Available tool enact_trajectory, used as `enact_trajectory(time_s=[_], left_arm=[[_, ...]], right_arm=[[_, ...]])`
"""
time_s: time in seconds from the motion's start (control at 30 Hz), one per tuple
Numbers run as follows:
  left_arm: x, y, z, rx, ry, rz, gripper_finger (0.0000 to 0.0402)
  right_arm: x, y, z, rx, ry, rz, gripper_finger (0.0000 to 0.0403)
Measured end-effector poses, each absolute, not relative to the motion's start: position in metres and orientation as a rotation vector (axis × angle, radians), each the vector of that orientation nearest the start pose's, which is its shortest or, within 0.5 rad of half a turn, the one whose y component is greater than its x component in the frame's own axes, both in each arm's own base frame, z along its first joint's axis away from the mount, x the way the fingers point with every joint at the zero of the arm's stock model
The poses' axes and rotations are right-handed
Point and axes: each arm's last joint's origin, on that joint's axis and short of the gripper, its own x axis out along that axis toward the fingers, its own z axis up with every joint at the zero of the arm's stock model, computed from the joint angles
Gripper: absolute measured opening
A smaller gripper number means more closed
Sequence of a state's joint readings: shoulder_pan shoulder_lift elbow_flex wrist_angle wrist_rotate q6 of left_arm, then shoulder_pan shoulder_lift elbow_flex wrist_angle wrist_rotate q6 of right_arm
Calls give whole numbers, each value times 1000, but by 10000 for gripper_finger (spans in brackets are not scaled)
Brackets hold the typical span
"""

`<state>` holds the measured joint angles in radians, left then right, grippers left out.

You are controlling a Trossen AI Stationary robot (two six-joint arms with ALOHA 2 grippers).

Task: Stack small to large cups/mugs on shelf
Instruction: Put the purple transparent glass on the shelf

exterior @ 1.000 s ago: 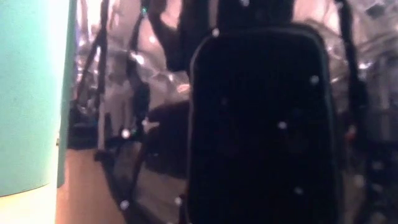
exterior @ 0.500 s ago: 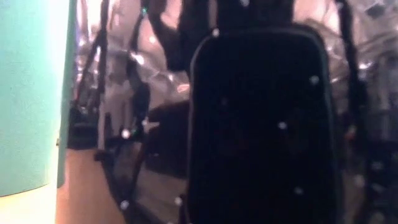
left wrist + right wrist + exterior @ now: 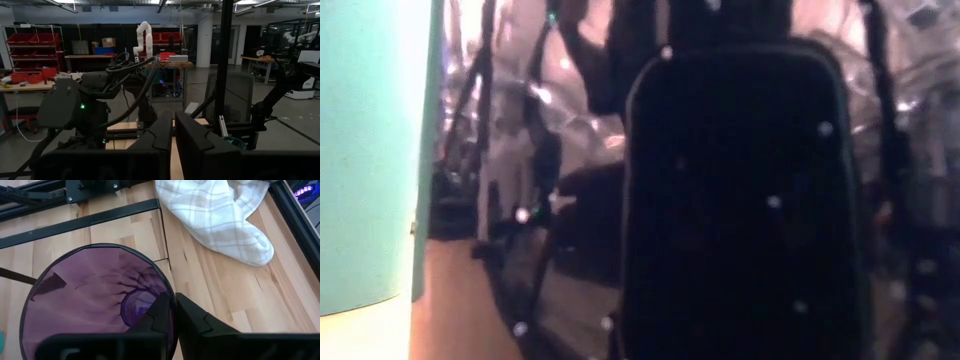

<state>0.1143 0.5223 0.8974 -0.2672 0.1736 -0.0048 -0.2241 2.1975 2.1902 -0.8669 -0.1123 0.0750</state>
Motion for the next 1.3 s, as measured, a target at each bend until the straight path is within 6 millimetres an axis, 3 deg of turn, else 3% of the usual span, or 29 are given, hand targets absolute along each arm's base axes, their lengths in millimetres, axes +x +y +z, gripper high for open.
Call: enact_trajectory(time_s=[0.53, 0.77, 1.3], left_arm=[[93, 6, 391, 11, -106, -59, 31], [93, 6, 391, 11, -106, -60, 30], [93, 6, 391, 11, -106, -59, 35]], right_arm=[[471, -104, 302, 215, 857, -137, 94], [471, -104, 312, 205, 818, -133, 104], [471, -104, 312, 206, 819, -134, 113]])
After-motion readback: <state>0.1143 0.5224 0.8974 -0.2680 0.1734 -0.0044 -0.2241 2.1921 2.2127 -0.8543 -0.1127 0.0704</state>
